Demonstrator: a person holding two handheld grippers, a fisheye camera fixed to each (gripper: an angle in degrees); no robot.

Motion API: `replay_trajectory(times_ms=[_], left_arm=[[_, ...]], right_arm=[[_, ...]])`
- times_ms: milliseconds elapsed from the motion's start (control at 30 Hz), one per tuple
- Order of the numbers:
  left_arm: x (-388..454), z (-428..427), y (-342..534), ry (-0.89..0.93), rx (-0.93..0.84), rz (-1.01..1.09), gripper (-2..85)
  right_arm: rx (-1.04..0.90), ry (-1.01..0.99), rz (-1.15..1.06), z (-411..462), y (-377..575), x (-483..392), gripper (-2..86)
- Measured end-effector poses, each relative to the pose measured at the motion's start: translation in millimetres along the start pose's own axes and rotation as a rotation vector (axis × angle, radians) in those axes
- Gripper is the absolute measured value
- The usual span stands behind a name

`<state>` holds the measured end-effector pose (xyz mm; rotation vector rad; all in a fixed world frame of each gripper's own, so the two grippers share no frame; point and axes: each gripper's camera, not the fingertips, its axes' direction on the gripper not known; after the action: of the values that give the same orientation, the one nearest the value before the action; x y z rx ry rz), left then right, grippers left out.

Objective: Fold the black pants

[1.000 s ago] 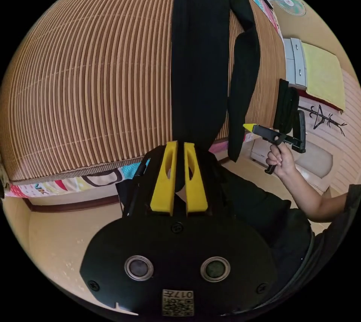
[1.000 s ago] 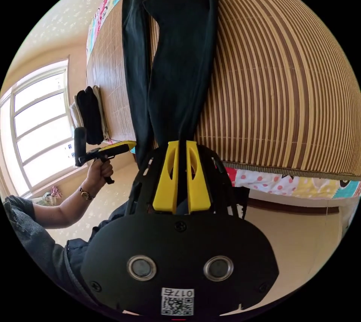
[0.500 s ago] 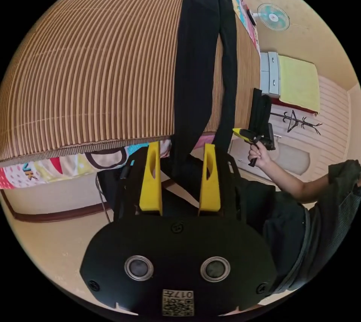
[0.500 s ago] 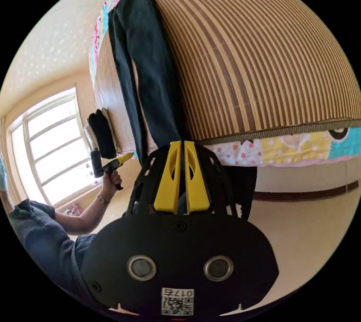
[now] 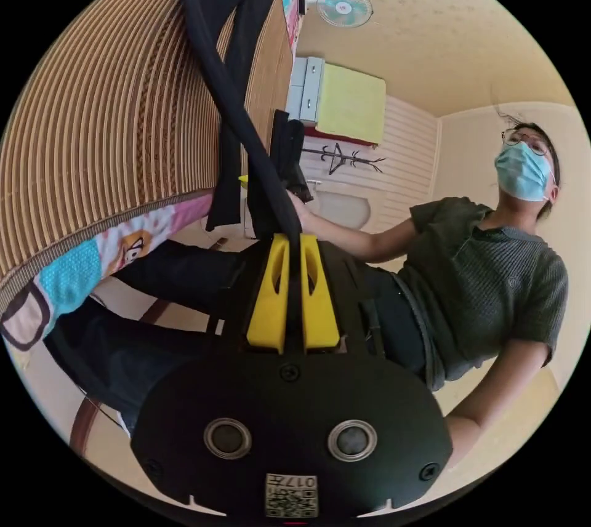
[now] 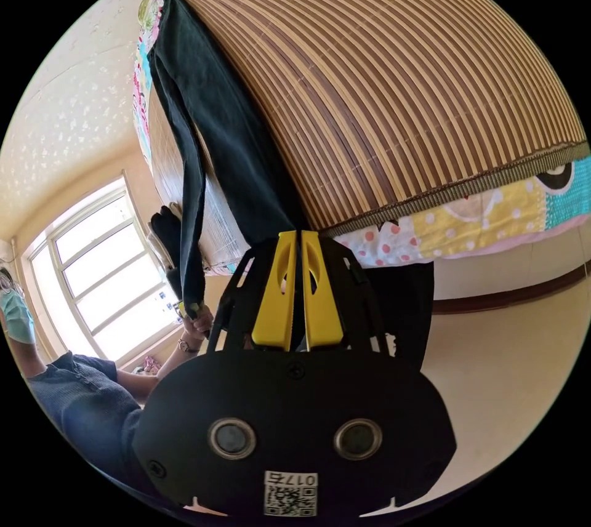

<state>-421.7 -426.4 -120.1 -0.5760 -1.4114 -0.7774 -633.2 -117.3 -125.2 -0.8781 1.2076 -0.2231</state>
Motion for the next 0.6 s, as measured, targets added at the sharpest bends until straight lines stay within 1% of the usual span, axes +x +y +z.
replay_trajectory(times_ms=[33, 67, 100, 133, 167, 200, 267, 300, 333, 367, 400, 433, 467, 500, 533, 567, 600], left_arm=[[3.6, -12.5, 5.4, -0.052, 0.012, -0.015, 2.5], [2.7, -18.7, 11.6, -0.226, -0.019, -0.062, 2.4], [-0.2, -20.1, 14.7, -0.324, -0.046, -0.09, 2.3], [-11.8, -24.3, 21.5, -0.488, -0.076, -0.172, 2.2], [-26.7, -34.1, 28.6, -0.549, -0.058, -0.261, 2.0], [-33.7, -40.6, 32.1, -0.524, -0.034, -0.294, 1.9], [-53.7, -63.6, 46.7, -0.334, 0.066, -0.366, 1.2], [-53.8, -67.0, 49.4, -0.294, 0.08, -0.36, 1.0], [-44.3, -70.7, 50.9, -0.196, 0.09, -0.295, 0.8], [-25.0, -72.5, 48.5, -0.044, 0.099, -0.185, 0.7], [-12.5, -74.4, 46.8, 0.062, 0.116, -0.117, 0.6], [13.1, -82.0, 45.1, 0.311, 0.191, 0.033, 0.6], [32.0, -92.0, 44.9, 0.518, 0.278, 0.161, 0.6], [37.7, -96.1, 44.9, 0.553, 0.303, 0.193, 0.6], [41.0, -101.5, 44.6, 0.448, 0.306, 0.14, 0.6], [32.9, -104.7, 45.0, 0.184, 0.258, -0.014, 0.6], [26.4, -105.2, 45.3, 0.045, 0.214, -0.091, 0.6]], right_arm=[[0.0, 0.0, -0.002, -2.3, 0.0, 0.7, 1.6], [-0.002, -0.002, 0.0, -6.5, -0.5, 2.7, 1.6], [-0.006, -0.002, 0.001, -9.9, -1.5, 4.7, 1.6], [-0.009, -0.001, -0.001, -11.3, -1.9, 5.4, 1.7], [-0.014, 0.008, -0.013, -14.1, -2.4, 6.0, 1.7], [-0.017, 0.021, -0.033, -17.6, -2.2, 5.7, 1.8], [-0.022, 0.029, -0.046, -23.7, -1.2, 6.0, 1.8], [-0.026, 0.024, -0.046, -27.8, -0.3, 6.9, 1.9], [-0.028, 0.02, -0.048, -30.0, 0.4, 7.1, 1.9], [-0.033, 0.016, -0.065, -34.2, 2.0, 6.7, 1.9], [-0.04, 0.019, -0.095, -37.9, 3.7, 5.8, 1.9], [-0.042, 0.022, -0.109, -39.5, 4.4, 5.8, 1.9], [-0.043, 0.027, -0.117, -42.7, 5.1, 8.1, 2.0], [-0.042, 0.025, -0.107, -45.2, 4.8, 12.9, 2.0], [-0.043, 0.02, -0.1, -45.9, 4.4, 15.7, 2.0], [-0.045, 0.012, -0.086, -46.6, 3.9, 21.4, 2.1], [-0.042, 0.01, -0.077, -47.0, 4.3, 26.3, 2.3]])
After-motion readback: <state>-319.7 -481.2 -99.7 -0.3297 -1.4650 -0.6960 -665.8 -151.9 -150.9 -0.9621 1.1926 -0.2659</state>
